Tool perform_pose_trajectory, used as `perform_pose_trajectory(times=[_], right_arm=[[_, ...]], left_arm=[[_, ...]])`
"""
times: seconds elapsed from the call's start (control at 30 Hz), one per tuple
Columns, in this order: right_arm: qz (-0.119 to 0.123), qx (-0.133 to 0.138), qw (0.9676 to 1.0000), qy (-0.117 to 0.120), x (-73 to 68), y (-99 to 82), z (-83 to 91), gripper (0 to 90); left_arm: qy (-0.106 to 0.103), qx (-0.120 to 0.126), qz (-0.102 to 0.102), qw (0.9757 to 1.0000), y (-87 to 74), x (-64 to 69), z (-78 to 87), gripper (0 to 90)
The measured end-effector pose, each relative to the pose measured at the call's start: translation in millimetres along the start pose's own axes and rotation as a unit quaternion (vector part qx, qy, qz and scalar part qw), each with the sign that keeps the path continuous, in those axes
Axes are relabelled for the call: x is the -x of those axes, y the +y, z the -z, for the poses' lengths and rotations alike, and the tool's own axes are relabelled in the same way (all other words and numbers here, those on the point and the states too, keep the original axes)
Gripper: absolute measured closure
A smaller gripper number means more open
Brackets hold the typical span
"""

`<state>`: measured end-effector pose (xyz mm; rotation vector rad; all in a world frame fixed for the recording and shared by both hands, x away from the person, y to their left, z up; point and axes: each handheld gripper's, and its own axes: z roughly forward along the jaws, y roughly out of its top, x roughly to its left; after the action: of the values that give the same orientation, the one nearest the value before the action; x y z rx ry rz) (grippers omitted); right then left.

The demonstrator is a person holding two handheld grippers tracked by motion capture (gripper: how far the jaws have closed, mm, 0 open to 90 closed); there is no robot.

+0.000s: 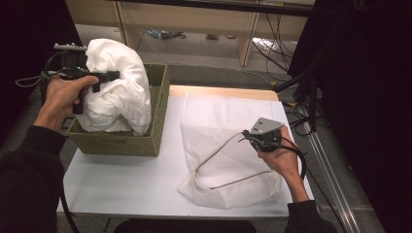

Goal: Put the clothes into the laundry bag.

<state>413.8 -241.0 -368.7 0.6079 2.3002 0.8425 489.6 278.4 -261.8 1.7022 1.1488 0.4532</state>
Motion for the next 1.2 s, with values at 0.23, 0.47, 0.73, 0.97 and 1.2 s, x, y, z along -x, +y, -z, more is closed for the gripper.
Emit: perform_pose_trajectory(times=[0.23, 0.47, 0.73, 0.97, 1.2], right_arm=[[0.002, -0.002, 1.0, 0.002, -0.6, 0.3, 0.5, 89.7], [-0.001, 0.0, 1.0, 0.005, 0.5, 0.4, 0.0, 89.7], [-0.008, -0.002, 1.0, 0.003, 0.9, 0.3, 1.4, 89.8], [0.0, 0.002, 1.0, 0.003, 4.1, -0.1, 1.9, 89.8], [-0.004, 0.003, 1.0, 0.0, 6.0, -0.5, 2.6, 89.8]], left_arm=[[-0.021, 0.018, -0.005, 0.9996, 6.9, 16.0, 19.3, 57.4], [-0.041, 0.033, -0.01, 0.9986, 14.4, 27.7, 36.6, 58.3], [-0.069, 0.045, -0.03, 0.9961, 24.4, 52.2, 56.0, 59.6], [-0.104, 0.068, -0.037, 0.9916, 43.6, 78.0, 82.9, 60.1], [-0.154, 0.072, -0.055, 0.9838, 48.4, 117.6, 105.2, 60.1]])
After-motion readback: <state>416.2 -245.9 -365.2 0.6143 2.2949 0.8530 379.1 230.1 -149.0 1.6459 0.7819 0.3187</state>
